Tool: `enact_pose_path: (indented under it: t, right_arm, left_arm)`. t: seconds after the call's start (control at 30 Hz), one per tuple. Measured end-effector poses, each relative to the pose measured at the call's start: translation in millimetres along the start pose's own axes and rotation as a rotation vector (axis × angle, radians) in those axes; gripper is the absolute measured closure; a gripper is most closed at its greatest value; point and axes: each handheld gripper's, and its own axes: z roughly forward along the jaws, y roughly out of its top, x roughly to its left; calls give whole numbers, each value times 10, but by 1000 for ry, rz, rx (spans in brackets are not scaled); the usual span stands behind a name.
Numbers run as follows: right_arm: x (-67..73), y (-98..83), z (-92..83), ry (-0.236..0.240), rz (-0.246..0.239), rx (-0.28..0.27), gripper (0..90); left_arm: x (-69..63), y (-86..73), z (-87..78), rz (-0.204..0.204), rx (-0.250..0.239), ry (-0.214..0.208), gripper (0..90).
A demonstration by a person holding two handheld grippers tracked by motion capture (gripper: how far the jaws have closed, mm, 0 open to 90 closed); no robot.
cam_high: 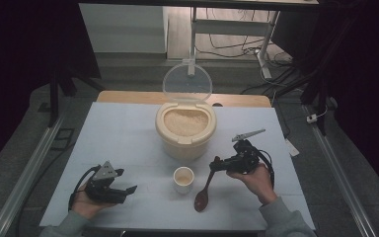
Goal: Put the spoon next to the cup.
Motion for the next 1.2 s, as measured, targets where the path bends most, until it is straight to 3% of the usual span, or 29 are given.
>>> enact_pose_path:
  t: [0.53,1.2]
  right_arm:
    - [-195,-89,265,-119,-25,-96,694]
    - [-398,-132,600,-265,-43,-44,559]
  left_arm:
    - [-7,1,10,3,6,-2,206]
    - [-11,0,24,4,11,-5,205]
